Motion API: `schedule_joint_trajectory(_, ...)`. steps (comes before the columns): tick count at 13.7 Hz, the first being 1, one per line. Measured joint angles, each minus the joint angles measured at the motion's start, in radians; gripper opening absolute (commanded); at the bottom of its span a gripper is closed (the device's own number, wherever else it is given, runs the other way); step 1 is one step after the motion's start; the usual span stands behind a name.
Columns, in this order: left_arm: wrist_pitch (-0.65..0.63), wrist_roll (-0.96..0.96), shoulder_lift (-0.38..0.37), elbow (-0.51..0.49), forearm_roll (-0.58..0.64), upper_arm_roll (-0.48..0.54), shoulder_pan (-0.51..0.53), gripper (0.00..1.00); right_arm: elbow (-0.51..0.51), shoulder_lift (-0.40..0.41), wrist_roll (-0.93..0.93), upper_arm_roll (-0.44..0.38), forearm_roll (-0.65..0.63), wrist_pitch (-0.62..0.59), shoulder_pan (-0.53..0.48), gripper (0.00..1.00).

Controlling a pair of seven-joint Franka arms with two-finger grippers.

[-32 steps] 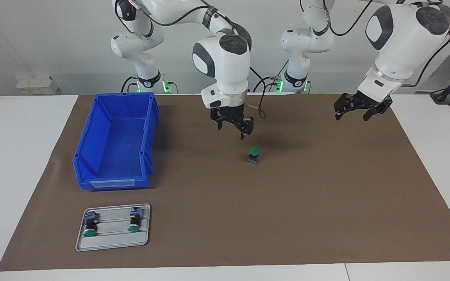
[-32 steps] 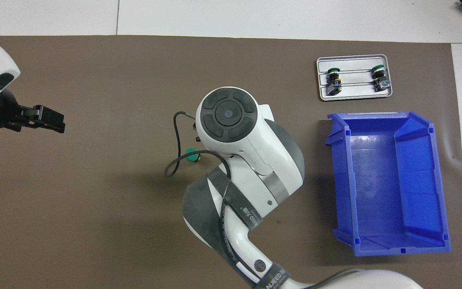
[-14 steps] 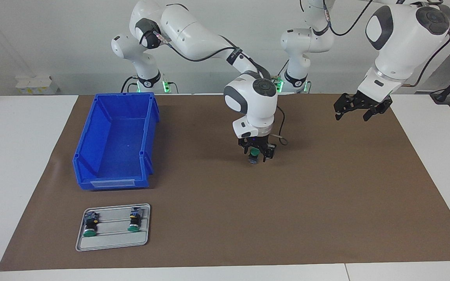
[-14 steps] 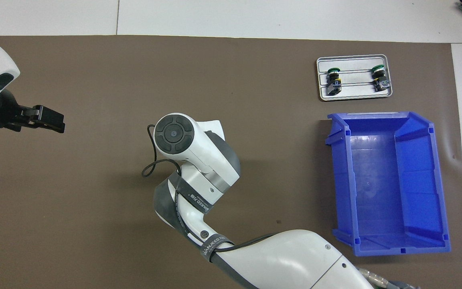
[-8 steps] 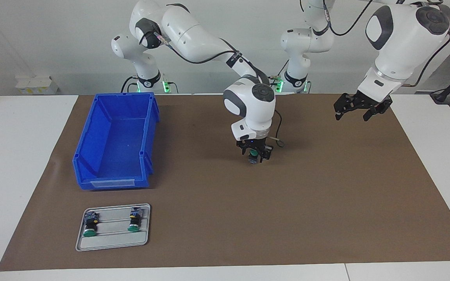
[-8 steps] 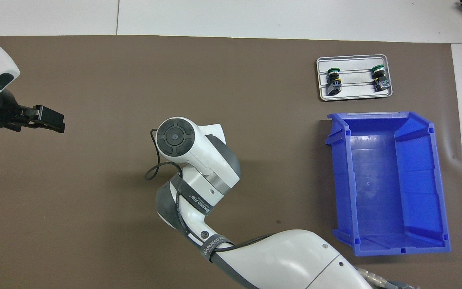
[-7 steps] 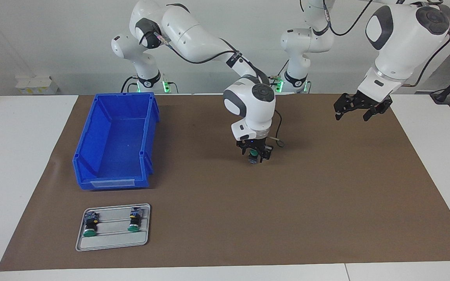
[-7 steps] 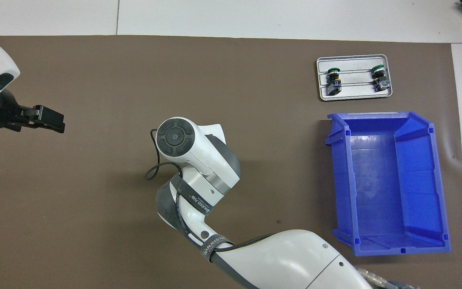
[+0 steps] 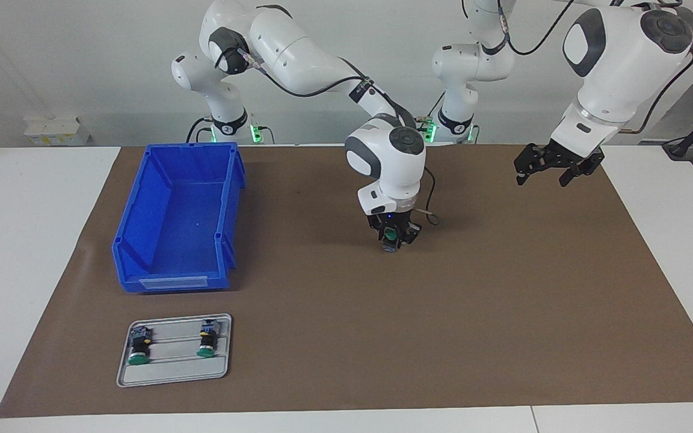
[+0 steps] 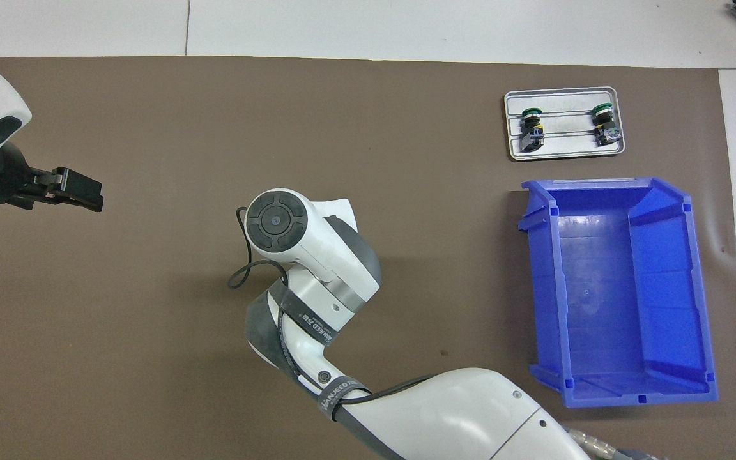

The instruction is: Place and press button with both arms

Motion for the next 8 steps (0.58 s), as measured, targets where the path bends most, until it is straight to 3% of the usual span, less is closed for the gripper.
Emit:
schedule_joint_trajectory(2, 0.000, 0.000, -0.001, 0.000, 0.000, 0.000, 0.000, 1.00, 0.000, -0.001, 0.000, 0.007, 0.001, 0.001, 0.000, 0.00)
schedule_joint_trajectory(8, 0.000, 0.000, -0.001, -0.001, 0.000, 0.000, 0.000, 1.00, 0.001, -0.039, 0.000, 0.010, 0.001, 0.001, -0.033, 0.00)
